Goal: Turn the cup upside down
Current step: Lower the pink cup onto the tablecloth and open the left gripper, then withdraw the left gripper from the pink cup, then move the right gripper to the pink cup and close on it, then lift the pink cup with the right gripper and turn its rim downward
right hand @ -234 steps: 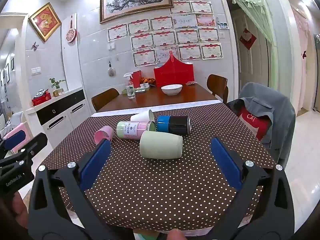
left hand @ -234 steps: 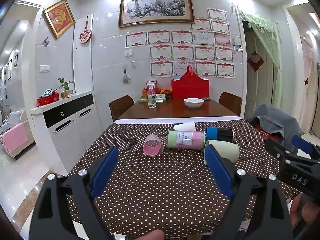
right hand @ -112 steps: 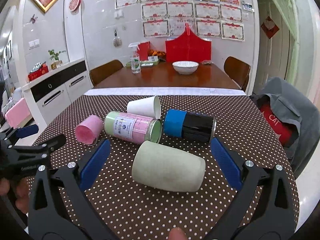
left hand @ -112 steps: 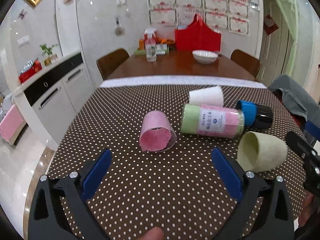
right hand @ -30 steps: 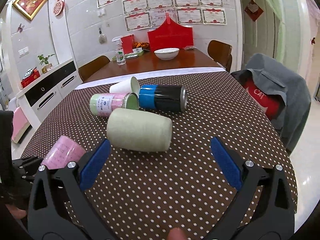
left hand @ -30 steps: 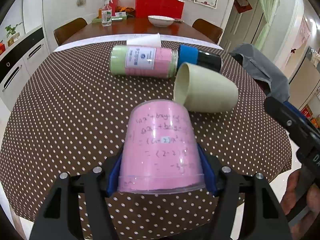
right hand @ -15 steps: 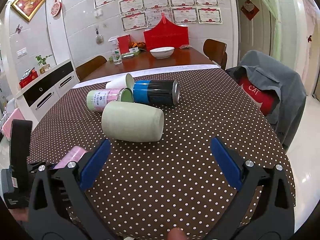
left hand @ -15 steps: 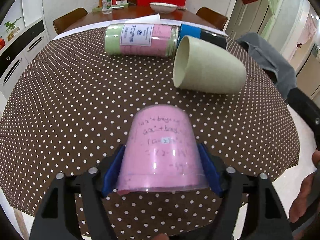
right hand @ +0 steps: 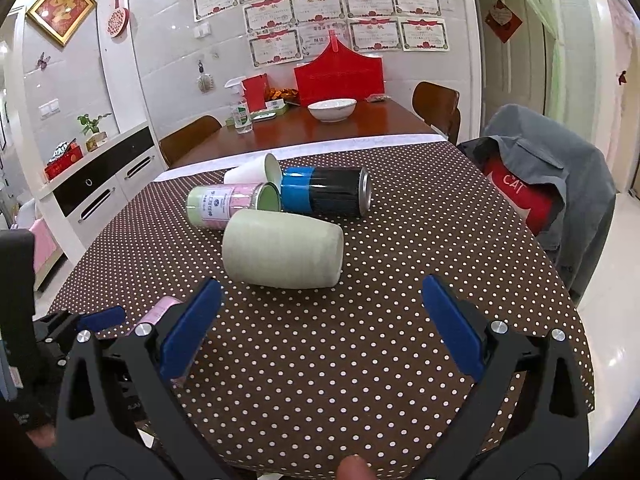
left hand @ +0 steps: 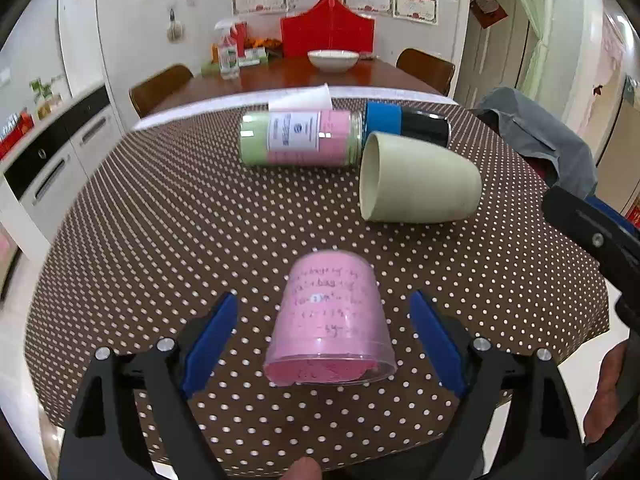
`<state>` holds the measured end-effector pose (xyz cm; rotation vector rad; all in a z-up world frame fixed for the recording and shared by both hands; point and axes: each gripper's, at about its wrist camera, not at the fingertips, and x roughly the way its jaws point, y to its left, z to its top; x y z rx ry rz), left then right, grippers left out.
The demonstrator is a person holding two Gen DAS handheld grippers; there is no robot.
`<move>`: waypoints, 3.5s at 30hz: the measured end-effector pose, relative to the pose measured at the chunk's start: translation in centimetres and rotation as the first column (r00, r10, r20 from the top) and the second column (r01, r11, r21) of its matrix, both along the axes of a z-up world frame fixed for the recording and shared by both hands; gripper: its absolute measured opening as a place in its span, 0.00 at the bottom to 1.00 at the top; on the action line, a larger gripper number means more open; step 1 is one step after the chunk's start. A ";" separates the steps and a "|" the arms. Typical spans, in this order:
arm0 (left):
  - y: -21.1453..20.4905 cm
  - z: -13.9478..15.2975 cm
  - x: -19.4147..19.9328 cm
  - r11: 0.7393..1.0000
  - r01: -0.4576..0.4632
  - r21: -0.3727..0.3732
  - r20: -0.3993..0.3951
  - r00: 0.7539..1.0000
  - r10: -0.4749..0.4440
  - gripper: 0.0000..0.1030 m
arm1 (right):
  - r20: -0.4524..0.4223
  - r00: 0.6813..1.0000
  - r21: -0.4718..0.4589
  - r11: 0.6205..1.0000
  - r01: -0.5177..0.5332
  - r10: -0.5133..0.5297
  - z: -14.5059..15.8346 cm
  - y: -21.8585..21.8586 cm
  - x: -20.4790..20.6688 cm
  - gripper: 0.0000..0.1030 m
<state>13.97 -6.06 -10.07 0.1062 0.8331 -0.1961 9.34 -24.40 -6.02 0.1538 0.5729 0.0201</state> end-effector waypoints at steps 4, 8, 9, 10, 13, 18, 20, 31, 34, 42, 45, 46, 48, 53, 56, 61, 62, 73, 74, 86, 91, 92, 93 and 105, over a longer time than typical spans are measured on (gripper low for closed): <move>0.1 1.1 -0.7 1.000 -0.001 0.008 0.045 0.999 0.001 0.91 | 0.009 1.000 -0.002 1.000 -0.007 0.007 0.5 0.5 -0.2 0.95; 0.9 2.1 -1.1 1.000 -0.003 -0.013 0.064 0.998 0.004 0.92 | 0.017 1.000 -0.006 1.000 -0.013 0.013 1.1 1.0 -0.4 0.95; 1.2 2.3 -1.3 1.000 -0.007 -0.016 0.070 0.998 0.008 0.92 | 0.019 1.000 -0.005 1.000 -0.013 0.013 1.2 1.1 -0.4 0.95; 1.4 2.5 -1.5 1.000 -0.011 -0.020 0.076 0.997 0.012 0.92 | 0.019 1.000 -0.006 1.000 -0.013 0.013 1.3 1.2 -0.4 0.95; 2.1 3.1 -2.1 0.999 -0.021 -0.028 0.098 0.995 0.024 0.92 | 0.025 1.000 -0.009 1.000 -0.014 0.014 1.7 1.6 -0.4 0.95; 3.4 4.0 -2.9 0.998 -0.039 -0.042 0.131 0.990 0.045 0.92 | 0.037 0.999 -0.021 0.999 -0.027 0.028 2.3 2.4 -0.7 0.95; 3.9 4.4 -3.2 0.998 -0.048 -0.043 0.144 0.988 0.053 0.92 | 0.041 0.999 -0.027 0.999 -0.035 0.036 2.5 2.8 -0.7 0.95; 6.3 6.4 -5.5 0.994 -0.106 -0.029 0.293 0.950 0.109 0.92 | 0.040 0.996 -0.044 0.996 -0.079 0.081 3.4 4.8 -0.5 0.95; 6.7 6.6 -6.0 0.991 -0.137 0.003 0.324 0.937 0.129 0.92 | 0.018 0.995 -0.029 0.995 -0.099 0.099 3.2 5.2 -0.1 0.95; 9.4 7.0 -6.6 0.982 -0.178 -0.069 0.336 0.922 0.191 0.92 | -0.104 0.982 0.035 0.987 -0.158 0.161 1.8 6.6 2.1 0.95; 10.4 7.0 -6.6 0.976 -0.203 -0.078 0.345 0.913 0.217 0.92 | -0.155 0.971 0.076 0.982 -0.171 0.181 1.0 7.1 3.0 0.95; 10.6 7.0 -6.6 0.975 -0.209 -0.078 0.348 0.911 0.223 0.92 | -0.172 0.967 0.091 0.980 -0.174 0.188 0.8 7.3 3.4 0.95; 11.0 6.9 -6.8 0.972 -0.224 -0.075 0.360 0.903 0.236 0.92 | -0.209 0.957 0.115 0.977 -0.178 0.199 0.2 7.8 4.0 0.95; 11.9 6.7 -7.3 0.967 -0.249 -0.062 0.393 0.884 0.253 0.92 | -0.282 0.932 0.160 0.969 -0.189 0.228 -0.8 8.9 5.5 0.95; 12.3 6.4 -7.3 0.964 -0.259 -0.058 0.391 0.883 0.260 0.92 | -0.335 0.911 0.199 0.963 -0.183 0.242 -1.5 9.4 6.5 0.95; 13.4 5.7 -7.5 0.961 -0.267 -0.071 0.373 0.886 0.274 0.92 | -0.415 0.868 0.243 0.952 -0.184 0.273 -2.5 10.4 8.0 0.95; 13.5 5.7 -7.4 0.961 -0.267 -0.073 0.371 0.887 0.275 0.92 | -0.428 0.861 0.242 0.953 -0.183 0.274 -2.6 10.6 8.2 0.95; 15.2 4.4 -6.7 0.953 -0.280 -0.114 0.338 0.891 0.303 0.92 | -0.546 0.792 0.249 0.955 -0.160 0.275 -4.4 12.5 10.5 0.95; 15.4 4.2 -6.5 0.952 -0.281 -0.118 0.333 0.892 0.305 0.92 | -0.552 0.786 0.254 0.954 -0.159 0.278 -4.6 12.6 10.7 0.95; 16.4 2.8 -5.7 0.949 -0.280 -0.146 0.283 0.907 0.312 0.92 | -0.623 0.716 0.293 0.943 -0.158 0.314 -6.0 13.7 12.6 0.59; 15.8 2.9 -6.0 0.954 -0.275 -0.123 0.292 0.908 0.300 0.92 | -0.614 0.717 0.301 0.937 -0.174 0.331 -5.9 13.9 12.6 0.58; 15.8 2.9 -6.1 0.954 -0.275 -0.121 0.293 0.908 0.299 0.92 | -0.611 0.717 0.306 0.936 -0.175 0.334 -5.9 13.8 12.5 0.58; 15.7 3.0 -6.1 0.954 -0.276 -0.120 0.294 0.908 0.300 0.92 | -0.605 0.719 0.315 0.932 -0.176 0.341 -5.8 13.6 12.5 0.58; 14.0 3.7 -6.4 0.959 -0.263 -0.101 0.307 0.909 0.282 0.92 | -0.256 0.909 0.339 0.911 -0.232 0.327 -1.9 9.2 8.4 0.58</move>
